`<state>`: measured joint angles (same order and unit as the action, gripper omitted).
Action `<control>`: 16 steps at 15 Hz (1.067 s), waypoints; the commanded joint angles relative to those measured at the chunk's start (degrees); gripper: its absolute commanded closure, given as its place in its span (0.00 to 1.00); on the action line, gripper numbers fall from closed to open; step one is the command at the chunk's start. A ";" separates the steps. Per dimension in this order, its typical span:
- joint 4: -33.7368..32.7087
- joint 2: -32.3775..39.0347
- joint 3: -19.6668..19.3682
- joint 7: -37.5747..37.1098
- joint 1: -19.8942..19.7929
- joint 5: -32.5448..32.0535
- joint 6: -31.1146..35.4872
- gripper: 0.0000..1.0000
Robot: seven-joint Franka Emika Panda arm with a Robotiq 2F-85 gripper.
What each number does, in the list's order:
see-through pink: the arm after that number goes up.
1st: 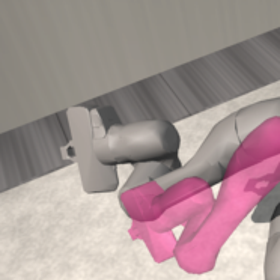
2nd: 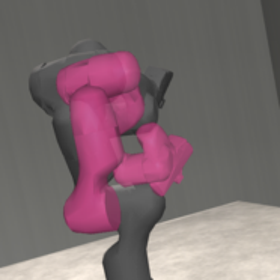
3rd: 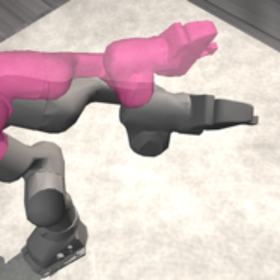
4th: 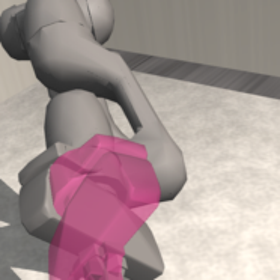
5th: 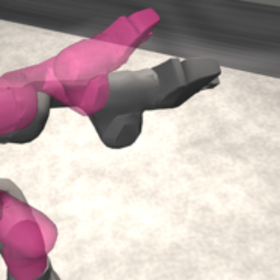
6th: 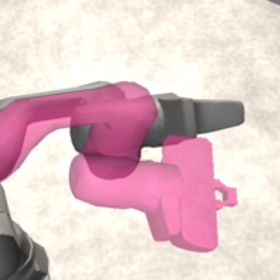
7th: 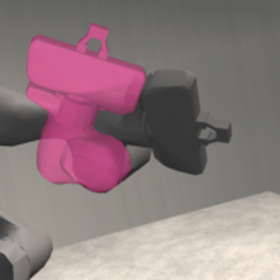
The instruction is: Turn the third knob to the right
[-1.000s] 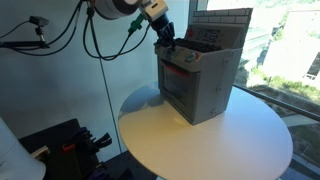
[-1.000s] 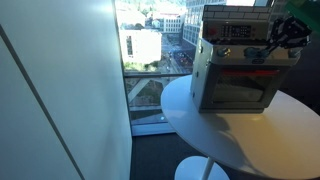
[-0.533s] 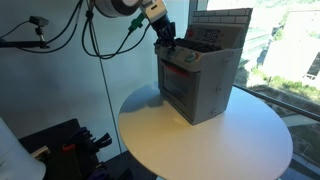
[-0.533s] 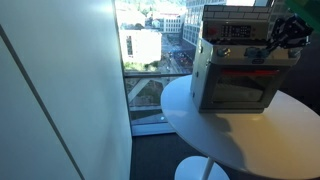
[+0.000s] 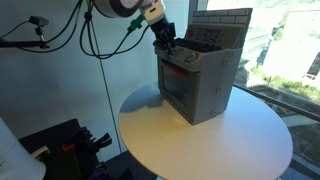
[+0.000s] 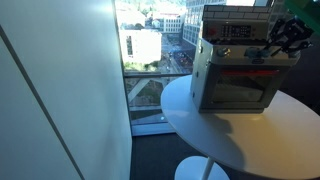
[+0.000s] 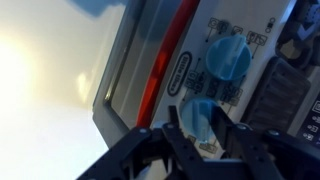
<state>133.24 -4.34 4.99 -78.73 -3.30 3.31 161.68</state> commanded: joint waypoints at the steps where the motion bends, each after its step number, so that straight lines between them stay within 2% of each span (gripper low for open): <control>1: 1.09 -1.62 0.11 -0.32 0.58 2.09 -1.69 0.30; 5: 1.22 -2.33 -0.74 0.17 1.71 2.74 -1.29 0.01; 10: 0.73 -4.44 -0.88 3.18 2.28 3.45 -2.58 0.00; 16: -0.94 -7.18 -0.94 10.48 2.29 1.94 -11.01 0.00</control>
<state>133.39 -9.64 4.79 -72.59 -1.37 5.24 155.94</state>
